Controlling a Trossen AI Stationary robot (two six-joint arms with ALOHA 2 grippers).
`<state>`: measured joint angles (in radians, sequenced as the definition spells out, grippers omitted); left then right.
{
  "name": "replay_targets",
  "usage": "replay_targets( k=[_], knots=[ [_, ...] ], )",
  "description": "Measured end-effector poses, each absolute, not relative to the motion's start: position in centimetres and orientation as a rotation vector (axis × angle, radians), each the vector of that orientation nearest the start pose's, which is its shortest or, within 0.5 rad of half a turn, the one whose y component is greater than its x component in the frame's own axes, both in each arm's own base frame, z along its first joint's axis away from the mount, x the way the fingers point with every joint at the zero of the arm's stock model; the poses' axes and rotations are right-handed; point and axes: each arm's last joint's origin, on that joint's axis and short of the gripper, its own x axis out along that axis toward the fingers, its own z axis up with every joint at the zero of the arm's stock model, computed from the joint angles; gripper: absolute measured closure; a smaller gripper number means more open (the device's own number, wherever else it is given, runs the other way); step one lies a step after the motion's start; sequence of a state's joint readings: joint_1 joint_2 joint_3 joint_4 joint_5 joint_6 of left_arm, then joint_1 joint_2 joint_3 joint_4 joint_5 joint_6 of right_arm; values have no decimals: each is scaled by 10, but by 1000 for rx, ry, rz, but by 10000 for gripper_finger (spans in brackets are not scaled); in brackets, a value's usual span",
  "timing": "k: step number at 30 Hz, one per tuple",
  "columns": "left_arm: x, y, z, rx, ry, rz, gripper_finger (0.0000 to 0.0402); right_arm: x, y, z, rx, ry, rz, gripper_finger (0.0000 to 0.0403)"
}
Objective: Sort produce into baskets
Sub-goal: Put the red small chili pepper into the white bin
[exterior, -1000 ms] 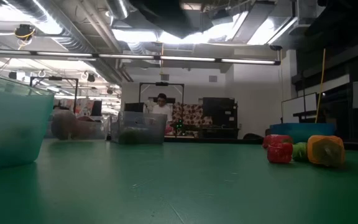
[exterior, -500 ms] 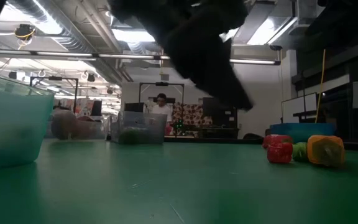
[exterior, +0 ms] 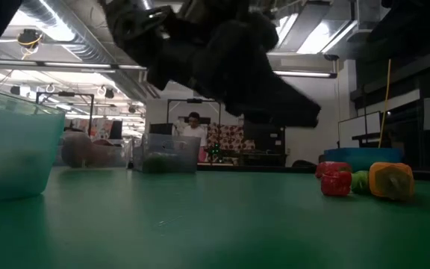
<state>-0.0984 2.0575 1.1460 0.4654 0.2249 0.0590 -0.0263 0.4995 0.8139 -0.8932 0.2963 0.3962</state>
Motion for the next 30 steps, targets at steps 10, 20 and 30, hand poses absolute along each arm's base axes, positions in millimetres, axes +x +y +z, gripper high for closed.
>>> replay_targets(
  k=[10,20,30],
  knots=[
    [422,-30,137,29,361,-342,123,82,-11,311,364,490,-444,52],
    [422,-21,137,-64,373,-359,123,82,-11,311,373,490,-438,52],
    [423,-16,138,-98,370,-299,123,82,-11,311,339,497,-429,52]
  ],
)
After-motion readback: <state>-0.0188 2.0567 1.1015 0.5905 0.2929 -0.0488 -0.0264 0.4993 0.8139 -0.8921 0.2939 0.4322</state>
